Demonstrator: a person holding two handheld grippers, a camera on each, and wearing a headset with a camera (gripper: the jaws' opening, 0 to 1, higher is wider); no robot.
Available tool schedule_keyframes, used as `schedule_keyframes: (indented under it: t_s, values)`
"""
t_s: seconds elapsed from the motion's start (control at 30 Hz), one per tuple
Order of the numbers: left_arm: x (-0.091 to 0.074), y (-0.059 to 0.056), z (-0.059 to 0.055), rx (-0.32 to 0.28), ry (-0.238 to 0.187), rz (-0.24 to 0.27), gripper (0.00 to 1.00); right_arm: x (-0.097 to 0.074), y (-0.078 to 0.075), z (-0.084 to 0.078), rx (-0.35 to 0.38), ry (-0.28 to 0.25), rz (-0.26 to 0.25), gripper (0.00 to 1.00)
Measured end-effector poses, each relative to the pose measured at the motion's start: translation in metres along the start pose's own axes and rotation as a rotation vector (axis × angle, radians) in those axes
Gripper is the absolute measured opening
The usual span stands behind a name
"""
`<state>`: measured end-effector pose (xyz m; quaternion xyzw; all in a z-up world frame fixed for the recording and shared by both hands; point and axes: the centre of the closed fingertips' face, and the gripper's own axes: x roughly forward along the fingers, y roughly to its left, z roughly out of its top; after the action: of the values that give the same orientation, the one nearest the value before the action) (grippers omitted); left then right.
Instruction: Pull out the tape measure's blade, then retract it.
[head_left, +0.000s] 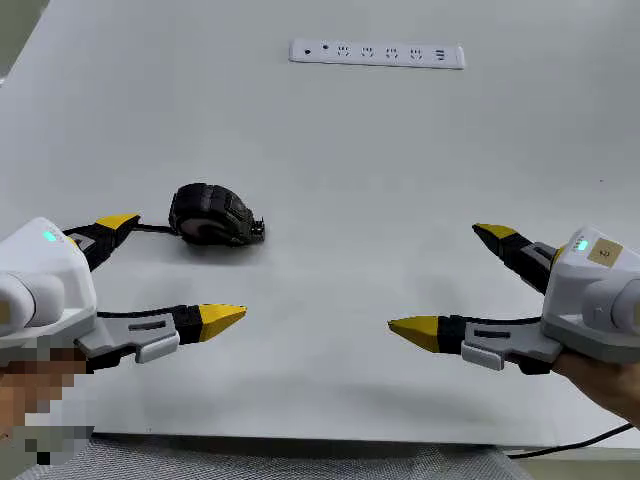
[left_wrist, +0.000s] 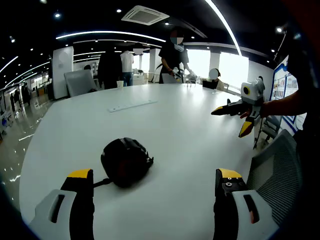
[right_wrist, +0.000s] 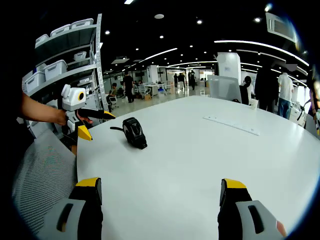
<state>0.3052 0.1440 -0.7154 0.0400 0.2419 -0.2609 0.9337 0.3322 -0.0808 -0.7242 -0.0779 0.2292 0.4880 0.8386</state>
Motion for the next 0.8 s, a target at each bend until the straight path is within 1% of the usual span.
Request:
schedule_keyframes:
  t_s: [0.33, 0.7, 0.8]
  values:
    - [-0.0001, -0.0001, 0.0004, -0.002, -0.002, -0.002, 0.99, -0.0003, -0.0005, -0.0034, 0.001, 0.012, 0.004, 0.99]
    - [-0.0010, 0.0005, 0.0015, 0.001, -0.004, -0.002, 0.99, -0.0005, -0.0015, -0.0039, -0.001, 0.014, 0.005, 0.99]
    - [-0.0008, 0.0003, 0.0010, 0.003, -0.001, -0.005, 0.99, -0.0006, -0.0020, -0.0032, -0.011, 0.010, 0.002, 0.99]
